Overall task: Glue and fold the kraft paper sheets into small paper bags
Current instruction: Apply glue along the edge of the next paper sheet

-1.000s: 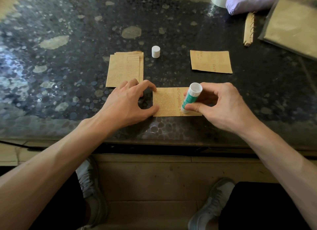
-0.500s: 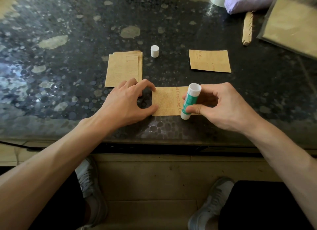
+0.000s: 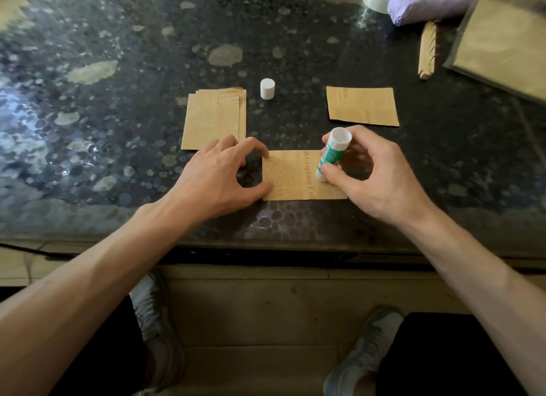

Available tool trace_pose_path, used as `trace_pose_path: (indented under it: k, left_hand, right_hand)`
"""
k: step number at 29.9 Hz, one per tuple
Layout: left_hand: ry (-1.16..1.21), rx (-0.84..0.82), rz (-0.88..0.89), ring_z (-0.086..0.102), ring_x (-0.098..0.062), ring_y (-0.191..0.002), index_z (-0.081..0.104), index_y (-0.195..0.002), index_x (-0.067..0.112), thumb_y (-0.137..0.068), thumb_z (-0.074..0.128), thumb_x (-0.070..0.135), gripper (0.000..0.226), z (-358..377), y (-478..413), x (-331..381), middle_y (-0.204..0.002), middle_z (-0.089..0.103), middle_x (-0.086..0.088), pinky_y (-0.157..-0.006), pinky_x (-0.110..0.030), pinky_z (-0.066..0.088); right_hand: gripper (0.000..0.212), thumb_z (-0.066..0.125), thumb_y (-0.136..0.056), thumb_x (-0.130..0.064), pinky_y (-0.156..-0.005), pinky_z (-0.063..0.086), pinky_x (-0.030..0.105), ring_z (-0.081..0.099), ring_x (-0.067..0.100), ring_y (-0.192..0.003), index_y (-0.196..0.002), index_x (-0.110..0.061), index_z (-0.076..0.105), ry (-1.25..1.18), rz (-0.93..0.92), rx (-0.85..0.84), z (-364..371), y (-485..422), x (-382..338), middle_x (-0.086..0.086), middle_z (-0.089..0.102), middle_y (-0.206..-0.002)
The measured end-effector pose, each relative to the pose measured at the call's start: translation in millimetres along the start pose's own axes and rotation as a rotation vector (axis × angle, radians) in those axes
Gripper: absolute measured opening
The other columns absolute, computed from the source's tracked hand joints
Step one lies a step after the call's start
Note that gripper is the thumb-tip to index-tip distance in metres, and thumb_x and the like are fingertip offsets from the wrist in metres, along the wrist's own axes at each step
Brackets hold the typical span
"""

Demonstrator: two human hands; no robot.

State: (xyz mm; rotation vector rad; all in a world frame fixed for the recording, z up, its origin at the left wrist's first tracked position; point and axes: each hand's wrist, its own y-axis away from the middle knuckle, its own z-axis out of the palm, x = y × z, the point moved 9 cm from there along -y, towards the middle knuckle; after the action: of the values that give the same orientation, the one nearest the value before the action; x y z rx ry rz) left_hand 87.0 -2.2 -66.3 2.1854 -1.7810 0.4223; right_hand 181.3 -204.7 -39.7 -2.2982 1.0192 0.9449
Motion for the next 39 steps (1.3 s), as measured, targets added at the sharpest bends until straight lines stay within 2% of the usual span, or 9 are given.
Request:
trace_pose_path:
  k: [3,6,10,15,18,27,31,34,39]
  left_hand:
    - [-0.001,-0.003,0.000,0.048,-0.014,-0.104,0.048,-0.131,0.045,-0.077,0.056,0.072,0.060,0,0,0,-0.104,0.049,0.009,-0.080,-0.032,0.035]
    - [-0.004,-0.003,0.004,0.048,-0.014,-0.105,0.047,-0.131,0.045,-0.078,0.057,0.071,0.059,1,-1,-1,-0.105,0.049,0.009,-0.080,-0.032,0.037]
    - [-0.006,0.003,0.008,0.048,-0.015,-0.105,0.047,-0.130,0.045,-0.080,0.058,0.070,0.058,1,-1,-1,-0.105,0.049,0.008,-0.080,-0.032,0.036]
    - [-0.005,0.006,0.008,0.049,-0.015,-0.105,0.047,-0.131,0.045,-0.080,0.058,0.070,0.058,1,0,-1,-0.105,0.050,0.008,-0.081,-0.032,0.036]
    - [-0.008,0.005,0.008,0.050,-0.016,-0.105,0.048,-0.131,0.044,-0.079,0.057,0.070,0.059,1,0,-1,-0.105,0.050,0.008,-0.082,-0.032,0.037]
    - [0.002,0.007,0.009,0.048,-0.015,-0.104,0.048,-0.131,0.044,-0.081,0.060,0.068,0.057,0,0,0,-0.104,0.049,0.008,-0.083,-0.033,0.037]
    - [0.003,0.012,0.010,0.048,-0.015,-0.103,0.049,-0.131,0.043,-0.081,0.060,0.068,0.057,0,0,0,-0.103,0.049,0.008,-0.082,-0.033,0.037]
    - [0.003,0.009,0.008,0.048,-0.015,-0.104,0.048,-0.131,0.044,-0.080,0.058,0.069,0.058,0,1,0,-0.104,0.049,0.008,-0.082,-0.033,0.038]
    - [0.002,0.007,0.009,0.049,-0.016,-0.105,0.048,-0.131,0.043,-0.081,0.059,0.068,0.058,0,0,0,-0.105,0.050,0.007,-0.083,-0.034,0.038]
  right_hand:
    - [0.039,0.078,-0.088,-0.047,-0.090,0.059,0.029,0.067,0.002,-0.107,-0.116,-0.023,0.067,-0.004,0.003,0.042,-1,-1,-3,-0.017,0.070,-0.111]
    - [0.039,0.076,-0.085,-0.050,-0.089,0.060,0.032,0.067,0.002,-0.105,-0.114,-0.024,0.071,0.024,0.018,0.077,-6,0,-2,-0.016,0.071,-0.109]
    - [0.032,0.079,-0.087,-0.041,-0.089,0.060,0.036,0.070,0.004,-0.103,-0.115,-0.026,0.074,0.015,0.017,0.061,-10,0,-1,-0.017,0.073,-0.107]
    - [0.028,0.080,-0.090,-0.029,-0.092,0.057,0.019,0.067,-0.004,-0.109,-0.117,-0.027,0.072,0.014,0.024,-0.019,-5,-1,-2,-0.021,0.070,-0.111]
    - [0.026,0.078,-0.092,-0.024,-0.091,0.055,0.014,0.066,0.001,-0.113,-0.116,-0.026,0.071,0.035,0.029,-0.068,-3,0,-3,-0.018,0.070,-0.116]
    - [0.027,0.086,-0.082,-0.035,-0.092,0.061,0.035,0.071,0.004,-0.106,-0.105,-0.033,0.071,0.018,0.044,-0.034,-10,4,-1,-0.016,0.075,-0.111]
    - [0.028,0.087,-0.080,-0.037,-0.092,0.061,0.037,0.071,0.003,-0.104,-0.103,-0.032,0.072,0.004,0.055,-0.034,-10,5,1,-0.015,0.075,-0.109]
    - [0.027,0.087,-0.081,-0.032,-0.092,0.061,0.030,0.071,0.000,-0.103,-0.104,-0.032,0.073,-0.002,0.057,-0.057,-9,5,0,-0.020,0.074,-0.107]
    - [0.025,0.084,-0.085,-0.027,-0.088,0.054,0.009,0.063,-0.020,-0.098,-0.107,-0.031,0.073,0.007,0.055,-0.127,-5,8,-2,-0.031,0.065,-0.102]
